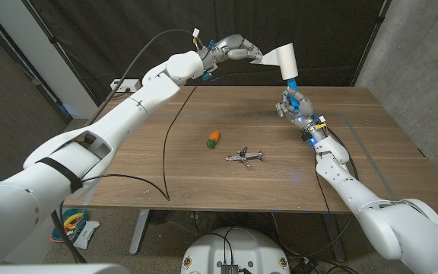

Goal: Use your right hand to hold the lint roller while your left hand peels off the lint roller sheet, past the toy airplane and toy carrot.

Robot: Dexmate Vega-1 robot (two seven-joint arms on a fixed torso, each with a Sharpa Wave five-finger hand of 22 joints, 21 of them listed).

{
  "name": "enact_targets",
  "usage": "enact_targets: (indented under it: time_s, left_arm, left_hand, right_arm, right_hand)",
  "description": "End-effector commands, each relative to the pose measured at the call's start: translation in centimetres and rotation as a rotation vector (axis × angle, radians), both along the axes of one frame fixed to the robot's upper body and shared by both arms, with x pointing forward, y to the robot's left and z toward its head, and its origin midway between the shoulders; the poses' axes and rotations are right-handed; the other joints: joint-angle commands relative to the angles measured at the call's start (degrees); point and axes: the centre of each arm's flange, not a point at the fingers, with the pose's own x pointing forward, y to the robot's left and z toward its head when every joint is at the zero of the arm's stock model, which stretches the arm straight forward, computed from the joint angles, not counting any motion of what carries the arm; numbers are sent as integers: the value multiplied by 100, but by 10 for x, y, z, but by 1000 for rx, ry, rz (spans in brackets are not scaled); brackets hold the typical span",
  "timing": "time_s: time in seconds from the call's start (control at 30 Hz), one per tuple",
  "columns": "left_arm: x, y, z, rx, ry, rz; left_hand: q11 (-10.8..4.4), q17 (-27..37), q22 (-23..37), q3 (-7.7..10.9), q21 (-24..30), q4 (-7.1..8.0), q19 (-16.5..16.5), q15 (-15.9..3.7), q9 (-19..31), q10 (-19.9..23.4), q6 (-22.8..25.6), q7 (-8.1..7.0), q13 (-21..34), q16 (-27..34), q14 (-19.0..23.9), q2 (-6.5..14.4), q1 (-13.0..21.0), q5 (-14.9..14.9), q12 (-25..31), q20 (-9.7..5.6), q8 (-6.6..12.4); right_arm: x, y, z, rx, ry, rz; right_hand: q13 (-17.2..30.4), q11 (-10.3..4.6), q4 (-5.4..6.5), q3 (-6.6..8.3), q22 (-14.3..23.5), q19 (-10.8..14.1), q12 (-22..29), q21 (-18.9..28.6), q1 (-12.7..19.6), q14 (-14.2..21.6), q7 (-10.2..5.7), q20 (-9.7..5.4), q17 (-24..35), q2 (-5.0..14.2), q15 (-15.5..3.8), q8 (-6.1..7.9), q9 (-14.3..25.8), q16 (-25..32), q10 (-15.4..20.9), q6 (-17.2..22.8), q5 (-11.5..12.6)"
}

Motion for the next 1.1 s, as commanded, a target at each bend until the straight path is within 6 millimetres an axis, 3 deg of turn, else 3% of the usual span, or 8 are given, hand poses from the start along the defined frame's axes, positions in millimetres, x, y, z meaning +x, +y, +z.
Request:
enact_targets:
  time_s: [0.03, 0.1, 0.17, 0.2, 0.23, 0.43, 0.7, 1.1]
  left_arm:
    - [-4, -7, 3, 83, -8, 22]
    - [-4, -7, 3, 85, -5, 30]
    - [-4, -5, 2, 81, -1, 42]
    - [-5, -4, 2, 81, -5, 53]
    - [-5, -3, 1, 80, -10, 65]
    - [-9, 3, -3, 110, -31, 156]
    - [-10, 25, -14, 72, -28, 250]
    - [-15, 43, -25, 29, -34, 271]
  left_hand:
    - [-70, 95, -3, 238, 94, 190, -99, -470, 351, -143, -207, 177, 116, -59, -126, 178, 177, 193, -32, 13, 211]
    - [-38, 129, -10, 388, 163, 227, -123, -507, 630, -167, -264, 253, 197, -103, -91, 107, 164, 450, -10, -23, 454]
    - [-35, 187, -21, 549, 288, 255, -153, -531, 1139, -147, -302, 362, 312, -177, -56, -2, 158, 1011, 30, -56, 932]
    - [-26, 209, -25, 575, 347, 282, -144, -549, 1338, -149, -341, 360, 353, -200, -33, -47, 129, 1234, 38, -101, 1109]
    - [-37, 237, -34, 591, 436, 325, -131, -567, 1643, -122, -334, 380, 410, -241, -11, -119, 69, 1571, 61, -128, 1402]
    - [-73, 292, -68, 611, 615, 365, -106, -608, 2273, -61, -311, 410, 512, -331, 33, -304, -43, 2300, 101, -204, 2003]
    - [-91, 327, -95, 652, 732, 360, -94, -619, 2666, -11, -347, 438, 568, -388, 59, -414, -78, 2719, 126, -235, 2355]
    - [-109, 378, -133, 697, 877, 402, -94, -632, 3140, 48, -366, 347, 641, -449, 109, -556, -179, 3215, 156, -258, 2780]
  right_arm:
    - [3, 0, 0, 9, 1, 4]
    - [4, 0, 1, 7, 1, 4]
    - [5, 0, 1, 8, 1, 7]
    - [5, 0, 1, 5, 0, 5]
    - [6, 0, 2, 8, 1, 6]
    - [7, 0, 4, 12, 0, 5]
    - [8, 0, 5, 15, 4, -1]
    - [10, 6, 9, 5, 5, 0]
  right_hand:
    - [14, 19, 1125, 1167, 2, 9, 815, 29, -234, -14, 362, -177, 3, 283, -38, 33, -8, 39, 157, 388, -8]
    - [14, 21, 1124, 1169, 2, 5, 813, 30, -236, -14, 361, -177, 3, 283, -38, 51, 15, 39, 151, 373, -8]
    - [14, 4, 1123, 1169, 2, 8, 814, 31, -238, -14, 368, -178, 3, 283, -39, 53, 6, 40, 155, 375, -8]
    - [14, 16, 1123, 1170, 2, 12, 814, 33, -239, -14, 366, -180, 3, 283, -38, 54, -1, 40, 155, 375, -8]
    - [14, 9, 1123, 1170, 2, 10, 813, 33, -240, -14, 367, -179, 3, 283, -38, 59, 1, 40, 153, 375, -8]
    - [14, 12, 1121, 1172, 2, 11, 813, 36, -243, -14, 367, -176, 3, 285, -38, 57, -33, 40, 152, 383, -8]
    - [15, 13, 1119, 1176, 2, 1, 813, 35, -250, -15, 369, -176, 3, 286, -38, 88, -21, 39, 152, 364, -8]
    - [14, 14, 1117, 1181, 2, 7, 815, 41, -259, -13, 369, -175, 3, 287, -39, 111, -49, 40, 156, 356, -8]
